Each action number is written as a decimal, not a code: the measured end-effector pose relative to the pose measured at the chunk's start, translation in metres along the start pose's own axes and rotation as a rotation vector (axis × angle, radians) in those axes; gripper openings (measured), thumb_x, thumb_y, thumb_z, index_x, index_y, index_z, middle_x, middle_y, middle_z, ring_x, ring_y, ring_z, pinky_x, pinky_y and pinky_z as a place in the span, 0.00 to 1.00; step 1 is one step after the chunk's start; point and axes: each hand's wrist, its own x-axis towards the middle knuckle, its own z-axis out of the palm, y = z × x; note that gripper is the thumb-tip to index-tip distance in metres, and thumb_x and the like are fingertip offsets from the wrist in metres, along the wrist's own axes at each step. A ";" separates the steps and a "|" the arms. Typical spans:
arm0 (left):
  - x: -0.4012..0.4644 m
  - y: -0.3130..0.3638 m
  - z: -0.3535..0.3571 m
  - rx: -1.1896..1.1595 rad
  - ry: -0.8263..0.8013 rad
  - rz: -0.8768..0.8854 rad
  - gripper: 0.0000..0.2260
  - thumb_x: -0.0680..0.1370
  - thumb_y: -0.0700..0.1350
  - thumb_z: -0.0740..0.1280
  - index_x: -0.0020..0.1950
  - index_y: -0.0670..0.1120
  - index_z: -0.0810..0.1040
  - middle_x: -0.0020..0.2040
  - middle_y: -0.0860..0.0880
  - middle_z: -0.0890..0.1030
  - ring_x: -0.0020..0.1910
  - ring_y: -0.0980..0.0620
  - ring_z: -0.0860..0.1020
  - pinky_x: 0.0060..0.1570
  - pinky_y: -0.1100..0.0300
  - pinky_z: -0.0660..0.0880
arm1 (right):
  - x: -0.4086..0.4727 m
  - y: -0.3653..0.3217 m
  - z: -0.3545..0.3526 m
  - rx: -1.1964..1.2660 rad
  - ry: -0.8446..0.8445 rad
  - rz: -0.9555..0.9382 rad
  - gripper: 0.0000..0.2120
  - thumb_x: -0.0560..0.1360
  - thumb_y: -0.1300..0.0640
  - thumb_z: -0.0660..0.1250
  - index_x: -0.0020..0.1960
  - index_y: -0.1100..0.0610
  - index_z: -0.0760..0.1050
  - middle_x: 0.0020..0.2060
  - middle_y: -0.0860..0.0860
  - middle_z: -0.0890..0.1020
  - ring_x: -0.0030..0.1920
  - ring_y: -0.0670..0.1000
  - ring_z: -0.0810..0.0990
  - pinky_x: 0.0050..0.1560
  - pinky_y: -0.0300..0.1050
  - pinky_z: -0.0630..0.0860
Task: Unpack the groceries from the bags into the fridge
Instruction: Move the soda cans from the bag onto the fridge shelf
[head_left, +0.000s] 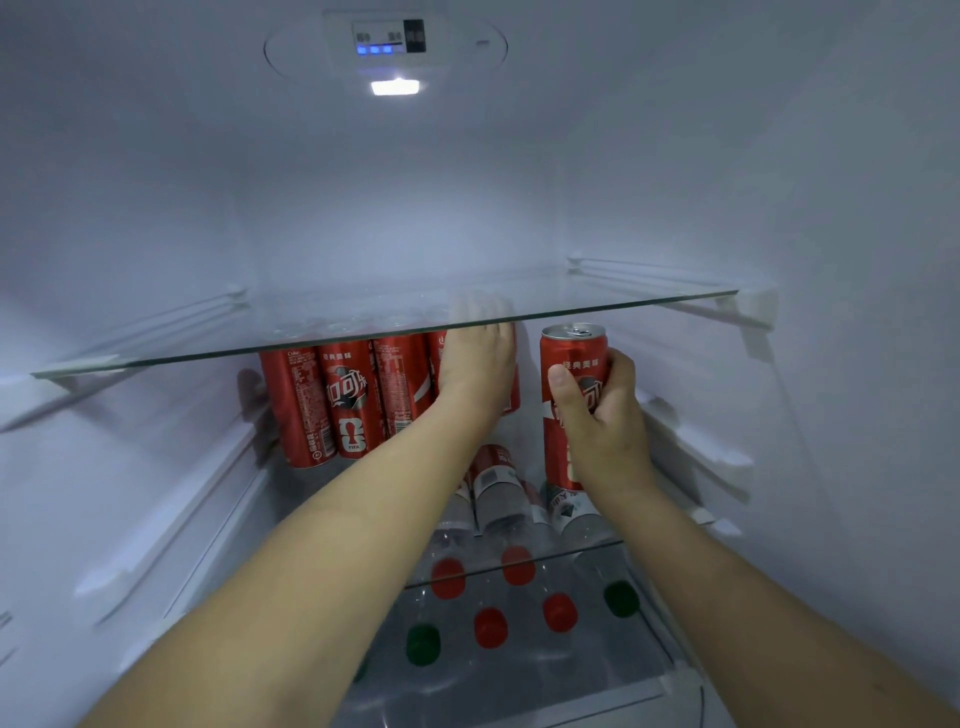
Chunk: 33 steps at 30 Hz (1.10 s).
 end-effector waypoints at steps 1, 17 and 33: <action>-0.008 -0.003 0.005 -0.052 0.068 0.002 0.33 0.79 0.55 0.61 0.77 0.38 0.57 0.73 0.41 0.67 0.73 0.40 0.64 0.71 0.46 0.63 | 0.001 0.000 0.001 -0.006 -0.036 0.004 0.25 0.71 0.30 0.62 0.60 0.44 0.64 0.48 0.43 0.79 0.48 0.42 0.80 0.51 0.47 0.79; -0.077 -0.036 0.042 -0.365 0.192 -0.136 0.38 0.78 0.60 0.59 0.80 0.42 0.48 0.80 0.43 0.54 0.79 0.42 0.51 0.76 0.41 0.47 | 0.032 0.019 0.051 -0.053 -0.228 0.102 0.32 0.77 0.36 0.58 0.74 0.50 0.54 0.62 0.49 0.75 0.59 0.51 0.77 0.60 0.55 0.76; -0.074 -0.036 0.049 -0.375 0.238 -0.121 0.41 0.76 0.58 0.67 0.80 0.40 0.52 0.78 0.42 0.59 0.78 0.41 0.55 0.75 0.40 0.52 | 0.045 0.035 0.067 -0.160 -0.376 0.207 0.31 0.79 0.39 0.58 0.76 0.50 0.50 0.68 0.53 0.72 0.65 0.54 0.73 0.65 0.58 0.72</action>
